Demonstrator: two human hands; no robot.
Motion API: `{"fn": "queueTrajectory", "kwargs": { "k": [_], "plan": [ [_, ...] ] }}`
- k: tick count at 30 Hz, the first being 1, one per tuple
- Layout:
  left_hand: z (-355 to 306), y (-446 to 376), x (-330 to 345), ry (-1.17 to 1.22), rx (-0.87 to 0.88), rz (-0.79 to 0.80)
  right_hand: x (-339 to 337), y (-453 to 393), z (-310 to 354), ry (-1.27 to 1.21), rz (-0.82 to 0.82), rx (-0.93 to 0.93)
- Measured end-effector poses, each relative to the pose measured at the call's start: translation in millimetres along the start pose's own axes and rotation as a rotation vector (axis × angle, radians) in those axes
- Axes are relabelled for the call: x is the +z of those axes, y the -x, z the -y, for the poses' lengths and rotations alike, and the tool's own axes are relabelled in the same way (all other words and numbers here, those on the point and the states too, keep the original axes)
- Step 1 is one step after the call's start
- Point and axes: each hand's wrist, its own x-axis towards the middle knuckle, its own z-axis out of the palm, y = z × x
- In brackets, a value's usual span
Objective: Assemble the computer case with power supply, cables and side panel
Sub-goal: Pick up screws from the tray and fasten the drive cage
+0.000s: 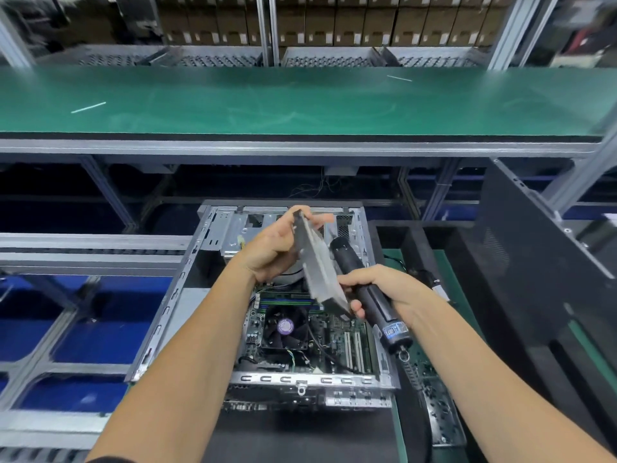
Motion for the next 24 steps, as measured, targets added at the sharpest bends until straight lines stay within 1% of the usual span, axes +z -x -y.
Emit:
{"fn": "queueTrajectory", "kwargs": {
  "k": [2,5,9,11,13,15,16,20,22,24],
  "plan": [
    [-4,-5,5,-0.08,-0.01,-0.079,3,-1,-3,0.0,0.035,0.004],
    [-10,-8,10,-0.209,-0.058,-0.17,3,-2,-5,-0.047,-0.025,-0.005],
    [-14,-10,10,-0.315,-0.157,-0.415,-4,-4,-7,-0.097,-0.1,-0.099],
    [-16,-12,12,-0.312,-0.213,-0.51,-8,-5,-8,-0.146,-0.139,-0.176],
    [-17,-13,14,-0.237,-0.283,-0.637,-11,-5,-7,-0.198,-0.141,-0.242],
    [-16,-12,14,-0.15,-0.367,-0.778,-14,-1,-6,-0.193,-0.131,-0.273],
    [-15,-11,14,-0.117,-0.405,-0.824,-16,0,-6,-0.175,-0.126,-0.276],
    [-5,-1,18,-0.014,-0.479,-0.883,-21,0,-3,-0.109,-0.138,-0.275],
    [-1,4,20,0.001,-0.482,-0.882,-22,-3,0,-0.086,-0.152,-0.28],
    [-1,8,20,-0.01,-0.471,-0.843,-24,-7,3,-0.055,-0.176,-0.26]
  ]
}}
